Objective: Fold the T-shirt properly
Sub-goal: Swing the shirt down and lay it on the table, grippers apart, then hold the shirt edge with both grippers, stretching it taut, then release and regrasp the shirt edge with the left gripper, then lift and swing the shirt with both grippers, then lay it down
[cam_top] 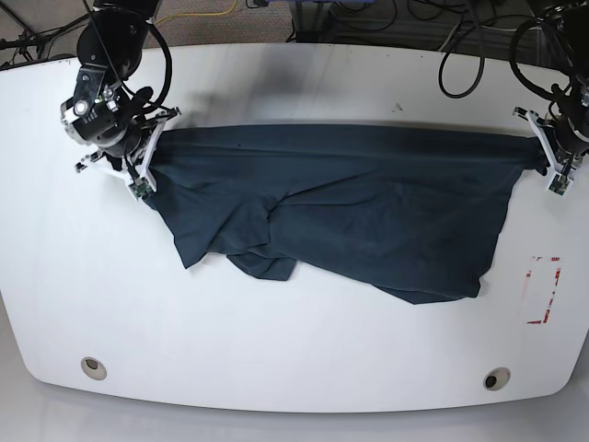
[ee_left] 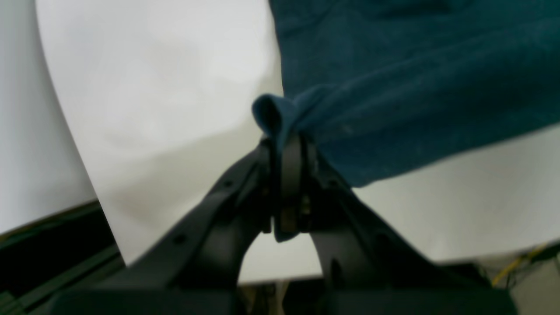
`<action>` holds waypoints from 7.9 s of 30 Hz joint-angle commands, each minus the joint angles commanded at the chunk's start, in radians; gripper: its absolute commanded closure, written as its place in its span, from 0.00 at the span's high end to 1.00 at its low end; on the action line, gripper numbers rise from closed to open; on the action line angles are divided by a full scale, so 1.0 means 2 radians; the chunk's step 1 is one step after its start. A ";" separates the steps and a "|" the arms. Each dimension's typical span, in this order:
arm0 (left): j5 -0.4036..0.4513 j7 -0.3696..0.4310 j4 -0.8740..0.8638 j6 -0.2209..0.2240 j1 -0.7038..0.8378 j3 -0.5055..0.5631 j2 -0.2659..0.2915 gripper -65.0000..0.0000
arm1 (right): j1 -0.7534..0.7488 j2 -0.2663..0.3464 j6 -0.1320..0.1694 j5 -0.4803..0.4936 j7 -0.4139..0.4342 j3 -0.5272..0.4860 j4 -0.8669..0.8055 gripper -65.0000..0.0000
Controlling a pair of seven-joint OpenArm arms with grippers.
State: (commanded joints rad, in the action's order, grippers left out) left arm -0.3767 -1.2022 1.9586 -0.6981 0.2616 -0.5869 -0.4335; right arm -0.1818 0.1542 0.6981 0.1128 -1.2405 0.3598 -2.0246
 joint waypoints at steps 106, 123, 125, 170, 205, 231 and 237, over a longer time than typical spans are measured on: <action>0.100 -0.011 -0.016 0.000 0.034 0.031 0.066 0.53 | -0.051 -0.063 0.000 0.001 0.023 0.027 0.012 0.01; 0.100 -0.011 -0.064 0.000 -0.101 0.006 0.067 0.75 | -0.039 -0.063 0.000 0.003 0.023 0.027 0.011 0.05; 0.101 -0.009 -0.090 0.000 -0.120 0.005 0.066 0.76 | -0.038 -0.063 0.000 0.003 0.023 0.027 0.011 0.05; 0.101 0.044 -0.309 0.000 -0.173 0.037 0.070 0.00 | -0.036 -0.076 0.000 0.001 0.023 0.028 0.011 0.05; 0.099 -0.023 0.016 0.000 -0.173 0.018 0.071 0.00 | 0.045 -0.055 0.000 0.001 0.021 0.041 0.033 0.05; 0.101 -0.075 0.014 0.002 -0.473 0.122 0.087 0.00 | 0.320 0.032 0.000 0.005 0.002 0.025 0.034 0.05; 0.101 -0.075 0.001 0.022 -0.534 0.133 0.114 0.00 | 0.402 0.074 0.000 0.001 0.001 -0.018 0.054 0.05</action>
State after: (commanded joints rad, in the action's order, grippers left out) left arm -0.1741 -1.3525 1.9601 -0.6544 -0.8063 -0.3214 -0.2064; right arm 0.6222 0.3015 0.6981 0.1143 -1.2390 0.3245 -1.9156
